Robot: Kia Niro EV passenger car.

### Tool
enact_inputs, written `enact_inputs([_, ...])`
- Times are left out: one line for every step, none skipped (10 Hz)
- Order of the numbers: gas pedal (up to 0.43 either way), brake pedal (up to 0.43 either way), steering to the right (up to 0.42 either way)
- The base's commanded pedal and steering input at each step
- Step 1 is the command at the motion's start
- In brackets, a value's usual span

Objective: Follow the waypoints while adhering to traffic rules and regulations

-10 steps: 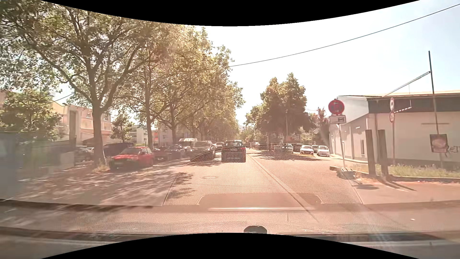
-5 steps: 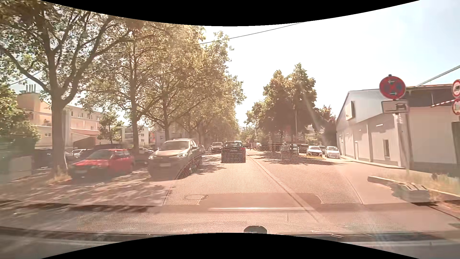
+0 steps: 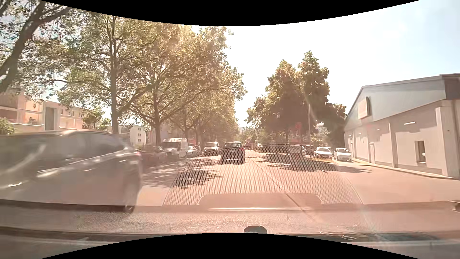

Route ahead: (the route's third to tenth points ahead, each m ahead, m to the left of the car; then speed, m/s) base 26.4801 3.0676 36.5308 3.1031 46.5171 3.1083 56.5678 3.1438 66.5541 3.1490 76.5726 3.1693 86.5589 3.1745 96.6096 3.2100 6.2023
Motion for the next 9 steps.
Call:
enact_inputs([0.047, 0.0, -0.003])
enact_inputs([0.047, 0.0, -0.003])
enact_inputs([0.047, 0.0, -0.002])
enact_inputs([0.047, 0.0, 0.003])
enact_inputs([0.059, 0.0, 0.001])
enact_inputs([0.059, 0.0, 0.002])
enact_inputs([0.059, 0.0, 0.0])
enact_inputs([0.059, 0.0, 0.0])
enact_inputs([0.059, 0.0, 0.002])
